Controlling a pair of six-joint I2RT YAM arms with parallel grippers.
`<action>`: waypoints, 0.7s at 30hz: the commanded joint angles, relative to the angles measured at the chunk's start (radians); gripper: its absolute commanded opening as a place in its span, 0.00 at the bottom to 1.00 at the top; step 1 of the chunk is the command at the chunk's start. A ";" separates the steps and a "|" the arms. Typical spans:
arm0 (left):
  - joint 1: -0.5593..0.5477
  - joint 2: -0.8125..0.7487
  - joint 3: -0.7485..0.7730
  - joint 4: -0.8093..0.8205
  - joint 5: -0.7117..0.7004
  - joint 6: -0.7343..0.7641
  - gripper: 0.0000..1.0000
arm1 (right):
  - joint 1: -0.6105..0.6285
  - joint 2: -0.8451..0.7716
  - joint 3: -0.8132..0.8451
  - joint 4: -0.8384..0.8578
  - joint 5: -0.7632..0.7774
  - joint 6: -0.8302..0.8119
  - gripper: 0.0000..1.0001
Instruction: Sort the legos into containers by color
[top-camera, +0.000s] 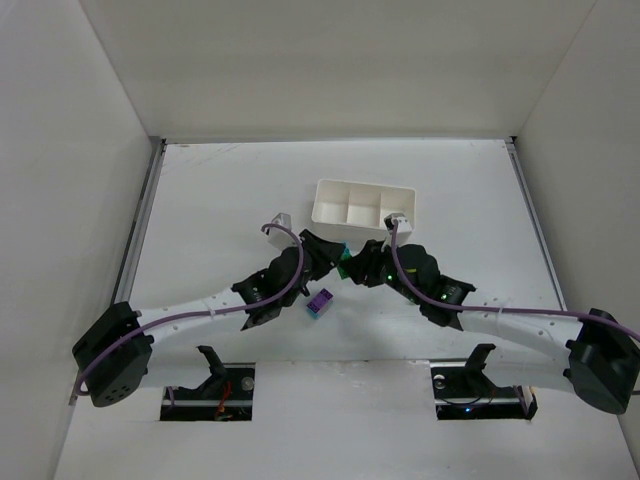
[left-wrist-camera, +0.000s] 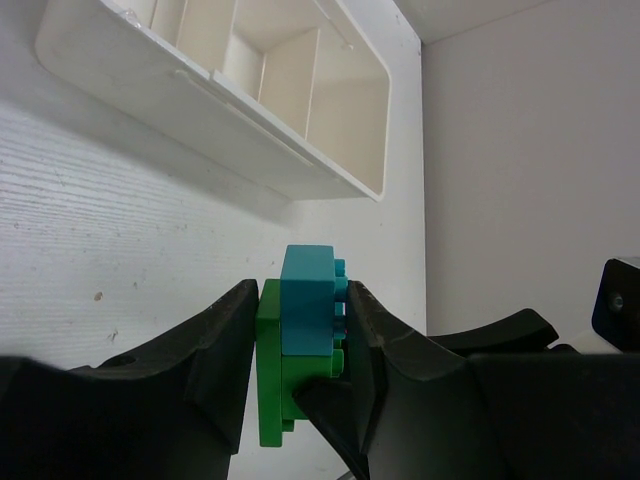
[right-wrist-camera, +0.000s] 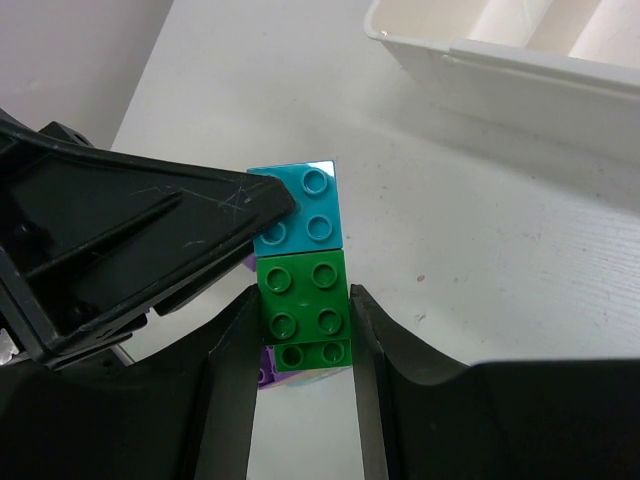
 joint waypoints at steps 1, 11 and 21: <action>-0.001 -0.025 -0.012 0.049 -0.030 -0.019 0.28 | -0.004 -0.016 -0.013 0.067 0.016 0.004 0.30; -0.005 -0.031 -0.025 0.049 -0.033 -0.013 0.16 | -0.057 -0.098 -0.015 0.069 -0.062 0.031 0.28; -0.008 -0.031 -0.042 0.075 -0.029 0.012 0.15 | -0.199 -0.091 -0.047 0.121 -0.239 0.155 0.28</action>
